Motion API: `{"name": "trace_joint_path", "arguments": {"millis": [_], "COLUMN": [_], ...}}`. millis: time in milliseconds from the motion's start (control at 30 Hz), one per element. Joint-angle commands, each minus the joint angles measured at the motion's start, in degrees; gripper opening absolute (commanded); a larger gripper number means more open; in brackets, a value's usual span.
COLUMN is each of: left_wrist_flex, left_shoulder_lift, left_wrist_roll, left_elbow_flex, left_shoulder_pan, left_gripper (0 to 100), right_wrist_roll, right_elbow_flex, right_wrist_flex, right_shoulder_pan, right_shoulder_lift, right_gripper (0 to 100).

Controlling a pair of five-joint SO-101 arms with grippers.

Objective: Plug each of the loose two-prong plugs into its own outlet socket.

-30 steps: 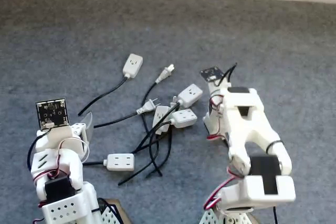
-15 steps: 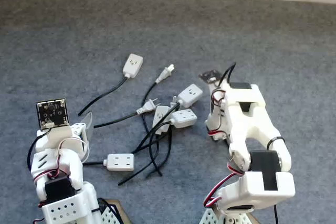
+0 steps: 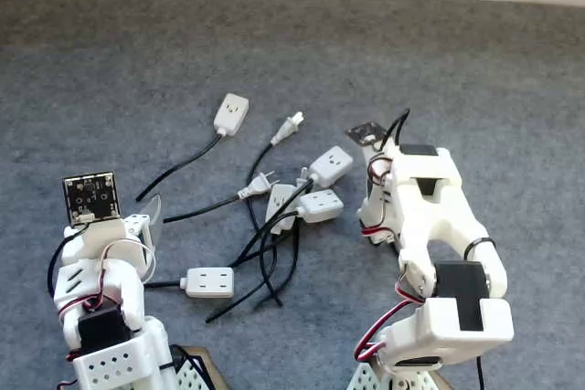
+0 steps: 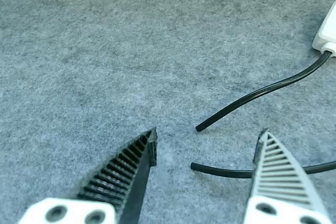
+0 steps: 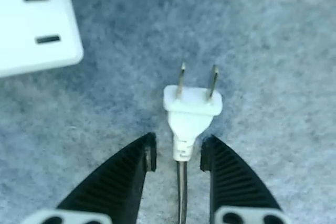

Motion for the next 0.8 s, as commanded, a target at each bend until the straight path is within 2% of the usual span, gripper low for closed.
{"name": "trace_joint_path", "arguments": {"millis": [0,367,433,533,767], "left_wrist_flex": [-0.9,-0.7,-0.7,-0.7,-0.8], "left_shoulder_lift": [-0.2,-0.2,-0.2,-0.2,-0.2], "left_wrist_roll": [-0.3,-0.3,-0.3,-0.3,-0.3], "left_elbow_flex": [-0.1,-0.1,-0.1,-0.1,-0.1], "left_shoulder_pan": [1.2,1.1,1.1,1.1,1.1], "left_gripper": [30,30,30,30,30], "right_wrist_roll": [0.4,0.2,0.2,0.2,-0.4], "right_elbow_flex": [1.5,-1.5,-3.2,-4.0,-5.5], "right_wrist_flex": [-1.6,-2.2,-2.2,-2.2,-2.2], "right_shoulder_pan": [0.0,1.7,2.2,2.3,2.1], "right_shoulder_lift": [0.2,9.5,9.9,9.7,8.2], "right_gripper": [14.6,14.4,10.7,0.0,0.5]}}
